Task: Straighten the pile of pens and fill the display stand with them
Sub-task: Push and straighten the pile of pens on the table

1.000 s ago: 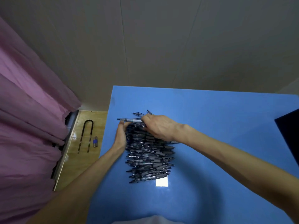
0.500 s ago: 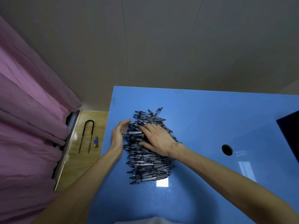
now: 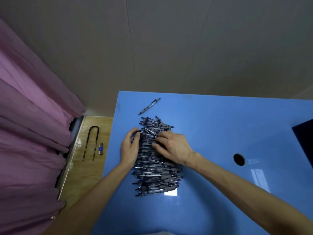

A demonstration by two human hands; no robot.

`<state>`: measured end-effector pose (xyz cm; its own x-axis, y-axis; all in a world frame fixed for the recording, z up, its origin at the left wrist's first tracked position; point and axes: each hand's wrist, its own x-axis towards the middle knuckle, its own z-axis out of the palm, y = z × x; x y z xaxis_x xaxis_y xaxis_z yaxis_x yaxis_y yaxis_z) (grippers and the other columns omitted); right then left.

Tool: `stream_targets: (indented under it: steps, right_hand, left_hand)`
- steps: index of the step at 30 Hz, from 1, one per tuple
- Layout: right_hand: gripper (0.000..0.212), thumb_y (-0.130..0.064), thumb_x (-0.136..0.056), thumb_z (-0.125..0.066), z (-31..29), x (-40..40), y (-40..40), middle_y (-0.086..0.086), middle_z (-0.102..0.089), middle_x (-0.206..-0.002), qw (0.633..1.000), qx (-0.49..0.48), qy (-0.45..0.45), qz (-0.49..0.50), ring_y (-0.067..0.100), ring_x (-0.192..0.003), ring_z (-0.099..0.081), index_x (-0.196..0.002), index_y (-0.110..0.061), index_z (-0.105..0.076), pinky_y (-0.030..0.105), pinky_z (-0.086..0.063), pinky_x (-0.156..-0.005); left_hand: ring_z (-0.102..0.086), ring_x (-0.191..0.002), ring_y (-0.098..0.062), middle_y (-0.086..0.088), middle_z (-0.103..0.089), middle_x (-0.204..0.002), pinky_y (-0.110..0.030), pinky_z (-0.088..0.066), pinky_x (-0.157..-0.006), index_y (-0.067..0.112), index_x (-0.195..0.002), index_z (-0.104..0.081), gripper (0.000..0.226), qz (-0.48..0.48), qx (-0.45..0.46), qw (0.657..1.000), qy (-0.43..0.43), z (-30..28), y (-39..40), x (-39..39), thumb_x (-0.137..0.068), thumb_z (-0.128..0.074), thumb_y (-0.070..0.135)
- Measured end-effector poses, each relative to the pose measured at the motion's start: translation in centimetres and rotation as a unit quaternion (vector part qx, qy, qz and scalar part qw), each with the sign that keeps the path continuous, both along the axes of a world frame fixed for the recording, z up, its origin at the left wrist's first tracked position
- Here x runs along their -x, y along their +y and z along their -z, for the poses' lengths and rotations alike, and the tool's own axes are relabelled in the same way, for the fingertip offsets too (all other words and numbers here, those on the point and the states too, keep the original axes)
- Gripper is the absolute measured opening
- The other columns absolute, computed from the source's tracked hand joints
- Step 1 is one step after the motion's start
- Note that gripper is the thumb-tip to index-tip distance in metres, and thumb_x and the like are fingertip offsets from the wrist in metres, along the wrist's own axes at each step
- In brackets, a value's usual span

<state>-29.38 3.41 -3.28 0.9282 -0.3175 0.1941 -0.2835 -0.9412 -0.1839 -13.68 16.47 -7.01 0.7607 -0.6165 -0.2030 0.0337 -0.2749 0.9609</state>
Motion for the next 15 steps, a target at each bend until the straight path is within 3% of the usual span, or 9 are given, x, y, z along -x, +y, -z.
stream_targets:
  steps: [3, 5, 7, 9, 11, 15]
  right_hand:
    - [0.032, -0.041, -0.103, -0.049, -1.2, -2.1, -2.6, -0.005, -0.067, -0.104, 0.995, -0.048, -0.061, 0.066, 0.019, -0.096, -0.062, -0.100, -0.020, -0.073, 0.035, -0.053, -0.065]
    - [0.028, -0.037, -0.101, -0.053, -1.9, -5.5, -5.5, -0.002, -0.064, -0.112, 0.983, -0.109, -0.041, 0.145, 0.021, -0.107, -0.060, -0.115, -0.019, -0.069, 0.038, -0.053, -0.075]
    - [0.035, -0.044, -0.099, -0.054, -2.3, -9.5, -8.2, 0.000, -0.064, -0.110, 0.953, -0.198, 0.015, 0.228, 0.023, -0.105, -0.060, -0.120, -0.016, -0.063, 0.037, -0.048, -0.081]
    - [0.038, -0.053, -0.098, -0.054, -2.6, -12.8, -9.7, 0.000, -0.063, -0.088, 0.915, -0.270, 0.078, 0.288, 0.026, -0.090, -0.059, -0.096, -0.016, -0.061, 0.033, -0.043, -0.073]
    - [0.049, -0.060, -0.097, -0.052, -2.1, -15.0, -10.3, 0.000, -0.058, -0.073, 0.902, -0.285, 0.120, 0.303, 0.028, -0.083, -0.060, -0.074, -0.017, -0.054, 0.032, -0.041, -0.070]
    - [0.050, -0.062, -0.094, -0.052, -0.9, -17.3, -10.3, 0.004, -0.069, -0.101, 0.899, -0.252, 0.176, 0.313, 0.028, -0.095, -0.066, -0.099, -0.014, -0.063, 0.030, -0.045, -0.073]
  left_hand:
    - [-0.050, -0.135, -0.008, 0.007, -0.057, -0.144, -0.028, -0.040, -0.113, 0.027, -0.130, -0.063, 0.026, 0.021, -0.009, 0.999, -0.023, 0.3, 0.0, -0.1, -0.106, -0.055, 0.027]
    - [-0.049, -0.135, -0.007, 0.009, -0.056, -0.144, -0.029, -0.040, -0.113, 0.032, -0.126, -0.063, 0.022, 0.024, -0.011, 0.999, -0.027, 0.2, -0.1, -0.3, -0.105, -0.056, 0.028]
    - [-0.048, -0.135, -0.007, 0.009, -0.055, -0.144, -0.030, -0.039, -0.115, 0.032, -0.124, -0.063, 0.020, 0.028, -0.020, 0.999, -0.027, 0.0, -0.2, -0.6, -0.105, -0.056, 0.027]
    - [-0.047, -0.135, -0.006, 0.008, -0.054, -0.145, -0.031, -0.039, -0.115, 0.031, -0.124, -0.063, 0.021, 0.028, -0.028, 0.999, -0.023, 0.0, -0.2, -1.0, -0.105, -0.057, 0.026]
    - [-0.048, -0.135, -0.007, 0.009, -0.054, -0.145, -0.032, -0.040, -0.115, 0.030, -0.125, -0.063, 0.022, 0.024, -0.039, 0.999, -0.028, 0.1, -0.3, -1.1, -0.105, -0.058, 0.026]
    - [-0.052, -0.130, -0.006, 0.011, -0.058, -0.140, -0.029, -0.044, -0.110, 0.034, -0.122, -0.062, 0.022, 0.029, -0.055, 0.997, -0.046, 0.3, -0.8, -1.6, -0.103, -0.060, 0.024]
